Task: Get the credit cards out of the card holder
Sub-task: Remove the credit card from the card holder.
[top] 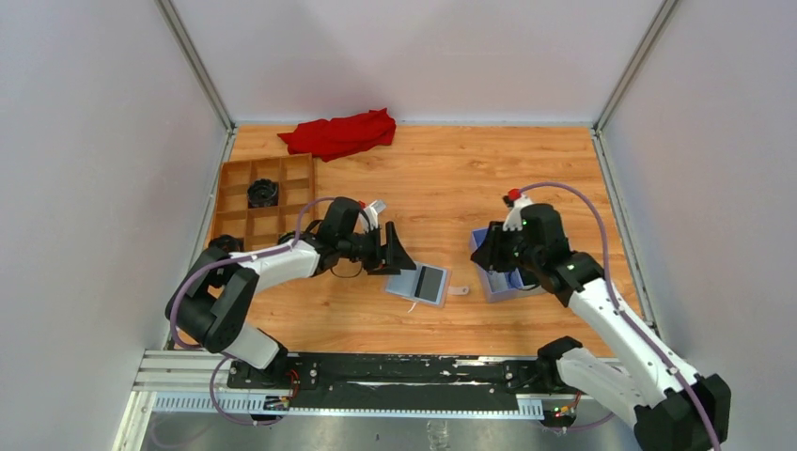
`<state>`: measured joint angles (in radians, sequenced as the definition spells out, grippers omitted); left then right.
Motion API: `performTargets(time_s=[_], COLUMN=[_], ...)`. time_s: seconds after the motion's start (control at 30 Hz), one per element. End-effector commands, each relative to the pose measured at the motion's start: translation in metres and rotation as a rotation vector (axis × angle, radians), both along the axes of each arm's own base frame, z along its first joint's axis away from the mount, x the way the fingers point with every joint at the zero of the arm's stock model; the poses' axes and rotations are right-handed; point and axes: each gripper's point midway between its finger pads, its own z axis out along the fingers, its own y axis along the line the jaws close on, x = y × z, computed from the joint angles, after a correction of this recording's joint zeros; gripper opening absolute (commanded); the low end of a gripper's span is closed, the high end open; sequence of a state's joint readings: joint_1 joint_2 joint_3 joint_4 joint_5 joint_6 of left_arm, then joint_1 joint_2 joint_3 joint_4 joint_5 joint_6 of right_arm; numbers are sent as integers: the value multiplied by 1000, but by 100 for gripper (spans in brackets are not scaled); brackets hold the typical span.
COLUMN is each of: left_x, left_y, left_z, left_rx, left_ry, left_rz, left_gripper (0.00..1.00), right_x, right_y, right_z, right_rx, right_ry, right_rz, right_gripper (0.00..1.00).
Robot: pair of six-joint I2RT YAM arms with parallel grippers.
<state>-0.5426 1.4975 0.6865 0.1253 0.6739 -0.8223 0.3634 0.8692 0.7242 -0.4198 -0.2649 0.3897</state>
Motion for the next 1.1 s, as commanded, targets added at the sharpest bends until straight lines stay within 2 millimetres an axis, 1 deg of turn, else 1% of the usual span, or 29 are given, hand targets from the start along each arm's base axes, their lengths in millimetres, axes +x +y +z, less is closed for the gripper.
performTargets(time_s=[0.0,0.07,0.17,0.27,0.37,0.47,0.57,0.63,0.7,0.77,0.93,1.07], left_x=[-6,-4,-1,0,1,5,12,17,21,23,27,31], left_y=[-6,-7,-7,-8,-8,-9,-11,-9,-8,-10,-15,-21], left_z=[-7,-6,-7,-8,-9,-5,5,13,16,14,2,4], left_rx=[19,20,24,26,29,27,17,15,19,17,32,20], left_ry=[23,16,18,26,32,30,-4,-38,-55,-41,4,9], left_rz=[-15,-10,0,4,16,33,51,72,91,91,85,70], left_gripper=[70,70,70,70,70,70,70,71,72,72,71,71], right_x=[-5,-8,-6,-3,-2,0,3,4,8,10,15,14], right_y=[45,53,56,60,59,53,40,37,31,31,31,31], right_z=[-11,-22,-35,-38,-38,-42,-53,-58,-63,-66,-73,-81], right_rx=[91,78,68,63,5,-41,-99,-119,-147,-160,-186,-206], right_ry=[29,58,80,79,62,57,63,65,55,53,49,66], right_rz=[55,72,70,74,73,44,-15,-30,-55,-52,-51,-41], right_gripper=[33,33,33,33,34,35,38,38,38,38,38,39])
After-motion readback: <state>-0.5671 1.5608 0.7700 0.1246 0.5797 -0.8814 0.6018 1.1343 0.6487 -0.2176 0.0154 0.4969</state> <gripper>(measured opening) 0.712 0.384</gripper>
